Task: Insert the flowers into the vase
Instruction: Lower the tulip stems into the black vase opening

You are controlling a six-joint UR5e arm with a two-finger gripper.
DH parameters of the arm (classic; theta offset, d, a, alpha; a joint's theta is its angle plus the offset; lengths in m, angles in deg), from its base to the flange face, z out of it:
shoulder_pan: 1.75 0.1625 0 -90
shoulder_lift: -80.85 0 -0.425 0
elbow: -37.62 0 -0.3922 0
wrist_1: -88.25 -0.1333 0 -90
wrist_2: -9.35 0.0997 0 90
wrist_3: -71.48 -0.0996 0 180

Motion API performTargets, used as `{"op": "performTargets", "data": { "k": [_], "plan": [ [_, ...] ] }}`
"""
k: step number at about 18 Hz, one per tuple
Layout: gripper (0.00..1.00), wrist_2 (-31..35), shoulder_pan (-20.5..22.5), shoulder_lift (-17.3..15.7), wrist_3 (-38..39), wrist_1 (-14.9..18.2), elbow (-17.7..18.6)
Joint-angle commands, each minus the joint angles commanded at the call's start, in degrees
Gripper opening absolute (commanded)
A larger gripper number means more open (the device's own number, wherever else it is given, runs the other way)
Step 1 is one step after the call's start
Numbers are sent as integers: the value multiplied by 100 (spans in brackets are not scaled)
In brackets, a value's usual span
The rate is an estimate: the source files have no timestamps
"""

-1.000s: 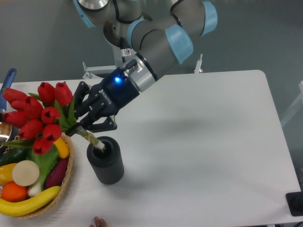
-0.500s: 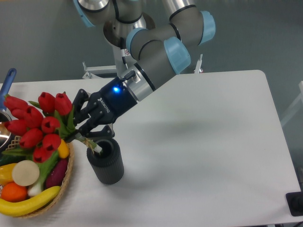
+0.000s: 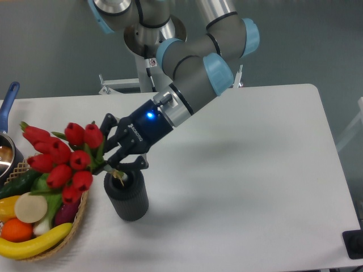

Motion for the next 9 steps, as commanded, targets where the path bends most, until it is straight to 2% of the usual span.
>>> {"op": "performTargets", "data": {
  "k": [3, 9],
  "plan": [
    [29, 0, 0, 185, -124, 0, 27],
    [29, 0, 0, 317, -351, 0, 132]
  ]
}}
